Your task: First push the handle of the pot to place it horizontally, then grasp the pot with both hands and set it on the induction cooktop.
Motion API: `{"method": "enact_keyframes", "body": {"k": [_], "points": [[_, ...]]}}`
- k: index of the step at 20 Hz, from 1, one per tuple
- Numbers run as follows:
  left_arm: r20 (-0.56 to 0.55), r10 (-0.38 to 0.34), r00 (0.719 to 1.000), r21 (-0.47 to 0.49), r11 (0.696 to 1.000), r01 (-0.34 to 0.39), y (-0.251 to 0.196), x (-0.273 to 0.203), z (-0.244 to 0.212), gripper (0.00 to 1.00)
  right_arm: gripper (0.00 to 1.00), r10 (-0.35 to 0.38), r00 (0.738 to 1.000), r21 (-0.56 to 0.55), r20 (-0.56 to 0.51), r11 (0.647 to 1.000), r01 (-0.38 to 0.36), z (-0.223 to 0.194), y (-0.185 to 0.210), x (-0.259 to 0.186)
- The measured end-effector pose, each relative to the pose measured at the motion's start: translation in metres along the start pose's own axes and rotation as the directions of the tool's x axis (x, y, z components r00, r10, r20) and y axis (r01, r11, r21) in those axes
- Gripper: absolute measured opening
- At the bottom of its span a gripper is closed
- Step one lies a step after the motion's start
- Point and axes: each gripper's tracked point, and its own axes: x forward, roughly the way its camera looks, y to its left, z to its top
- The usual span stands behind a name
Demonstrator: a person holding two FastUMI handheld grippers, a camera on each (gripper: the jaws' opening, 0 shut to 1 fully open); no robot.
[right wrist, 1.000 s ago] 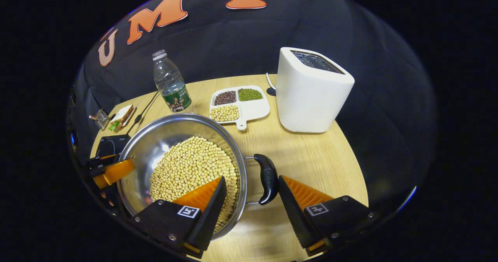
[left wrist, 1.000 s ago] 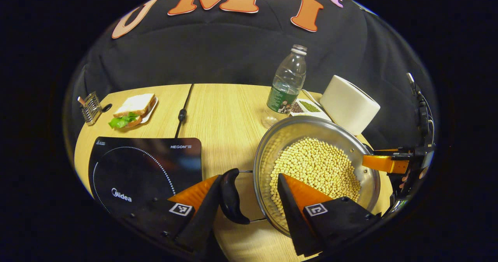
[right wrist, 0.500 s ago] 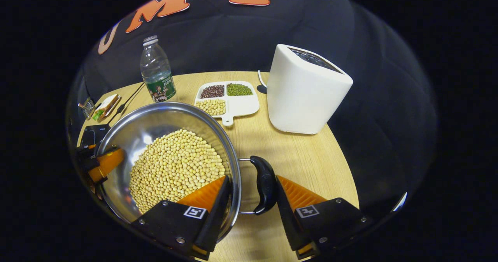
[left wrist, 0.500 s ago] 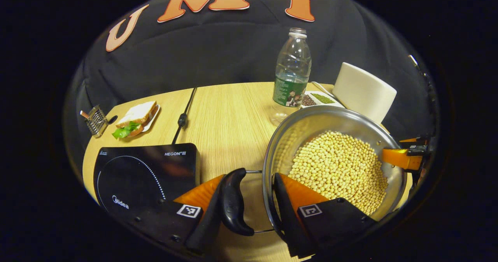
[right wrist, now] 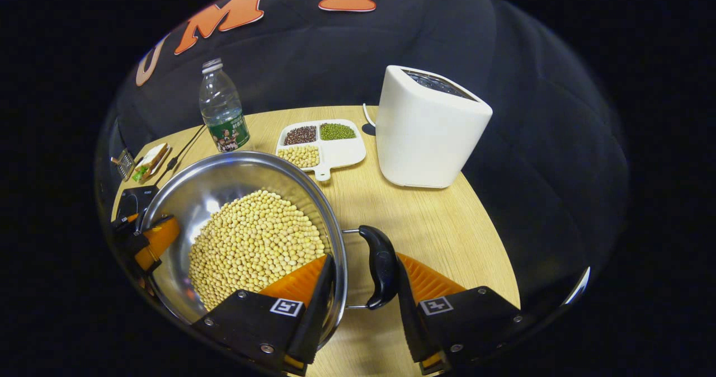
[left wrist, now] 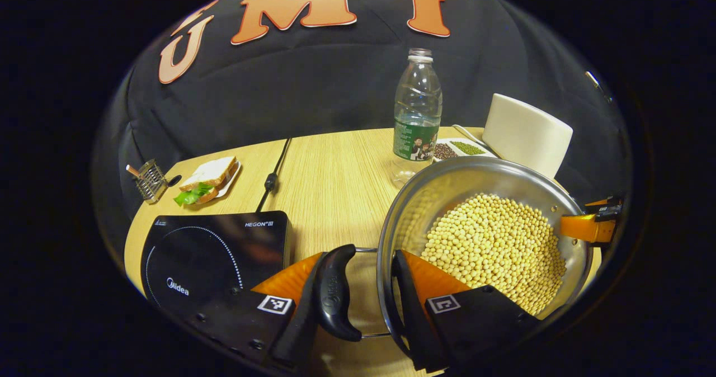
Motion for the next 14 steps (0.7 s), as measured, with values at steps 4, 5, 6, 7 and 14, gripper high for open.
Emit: {"method": "enact_keyframes", "body": {"k": [4, 5, 6, 7, 14], "points": [[0.033, 0.006, 0.999, -0.001, 1.000, -0.006, 0.008, -0.023, 0.010, 0.74, 0.61, -0.003, 0.999, 0.010, 0.042, 1.000, 0.003, 0.008, 0.004, -0.018], [0.042, 0.012, 0.999, 0.000, 1.000, -0.012, 0.012, -0.029, 0.012, 0.74, 0.61, 0.001, 0.999, 0.011, 0.044, 1.000, -0.001, 0.010, 0.007, -0.023], [0.052, 0.018, 0.998, 0.002, 1.000, -0.018, 0.017, -0.035, 0.014, 0.75, 0.61, 0.004, 0.999, 0.011, 0.050, 1.000, -0.005, 0.010, 0.012, -0.025], [0.061, 0.023, 0.998, -0.002, 1.000, -0.023, 0.023, -0.040, 0.017, 0.73, 0.61, 0.009, 0.998, 0.007, 0.060, 1.000, -0.010, 0.012, 0.017, -0.030], [0.091, 0.080, 0.993, -0.026, 0.997, -0.077, 0.079, -0.078, 0.027, 0.73, 0.61, 0.074, 0.993, -0.044, 0.094, 0.997, -0.070, 0.026, 0.067, -0.060]]}}
